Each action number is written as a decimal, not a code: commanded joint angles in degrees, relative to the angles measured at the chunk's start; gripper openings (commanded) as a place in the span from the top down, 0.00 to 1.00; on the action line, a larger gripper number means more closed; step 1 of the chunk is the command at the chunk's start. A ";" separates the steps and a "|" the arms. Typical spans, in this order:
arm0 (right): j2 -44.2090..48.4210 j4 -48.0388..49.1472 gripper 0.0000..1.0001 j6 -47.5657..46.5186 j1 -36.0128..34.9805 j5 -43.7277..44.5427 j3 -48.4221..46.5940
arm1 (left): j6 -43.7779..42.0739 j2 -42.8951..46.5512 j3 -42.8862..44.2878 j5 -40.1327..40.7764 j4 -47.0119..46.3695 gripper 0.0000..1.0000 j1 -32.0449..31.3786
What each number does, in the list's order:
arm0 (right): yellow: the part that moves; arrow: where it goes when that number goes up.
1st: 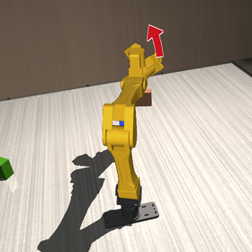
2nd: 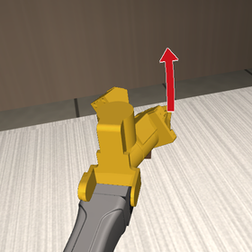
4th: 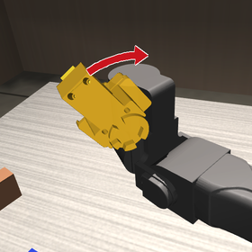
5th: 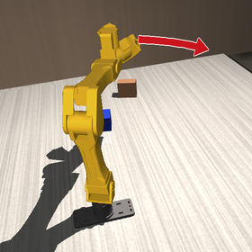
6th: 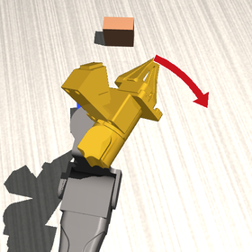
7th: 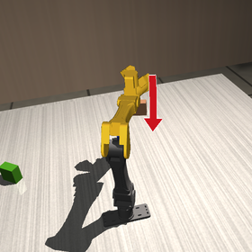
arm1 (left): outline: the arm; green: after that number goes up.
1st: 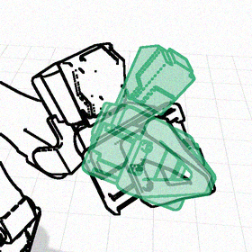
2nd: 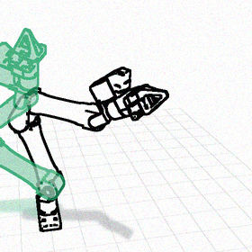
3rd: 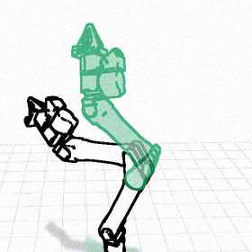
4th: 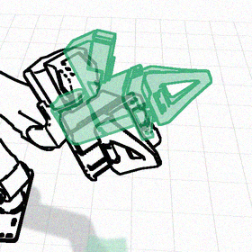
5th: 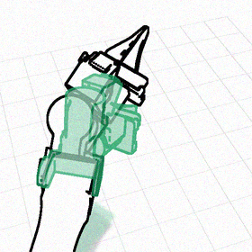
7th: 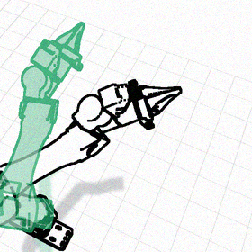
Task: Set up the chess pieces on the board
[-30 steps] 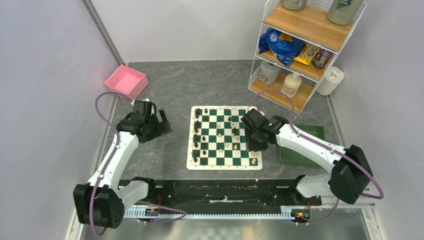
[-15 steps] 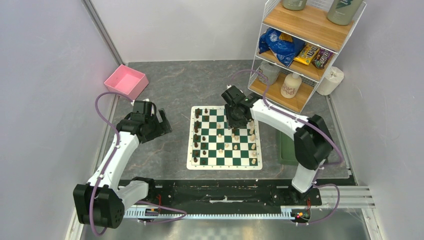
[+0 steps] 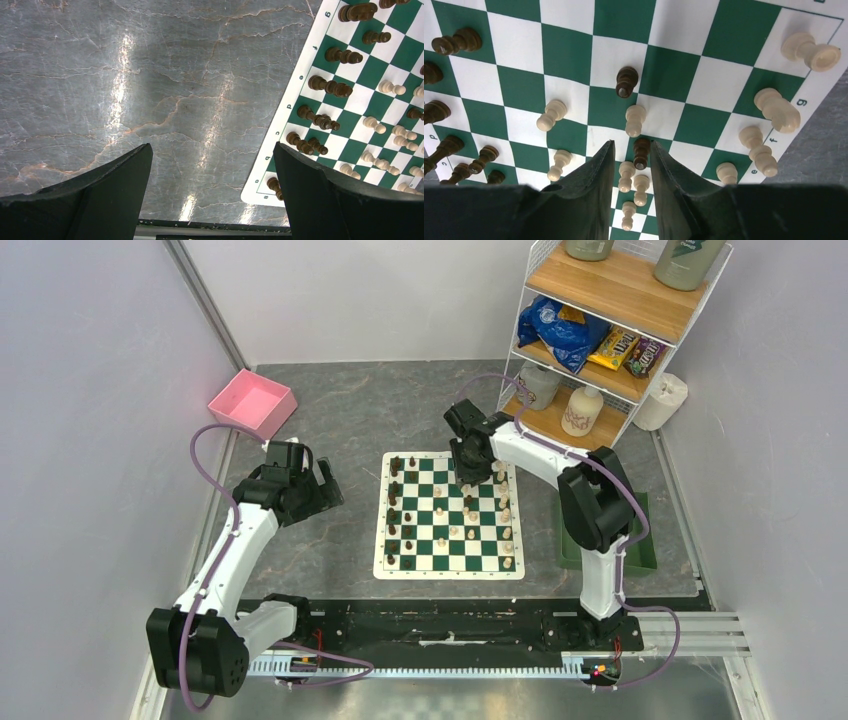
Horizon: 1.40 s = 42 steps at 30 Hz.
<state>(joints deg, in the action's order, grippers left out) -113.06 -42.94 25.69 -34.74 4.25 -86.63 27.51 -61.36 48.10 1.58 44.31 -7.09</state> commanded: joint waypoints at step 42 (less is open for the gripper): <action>0.74 -0.68 0.84 -2.95 3.41 3.07 -5.30 | -1.12 -0.98 2.40 0.78 -0.11 0.03 0.23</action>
<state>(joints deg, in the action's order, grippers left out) -116.79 -43.64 22.90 -33.80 5.56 -90.48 27.51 -62.24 48.27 1.58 44.45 -7.09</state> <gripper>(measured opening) 0.177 0.979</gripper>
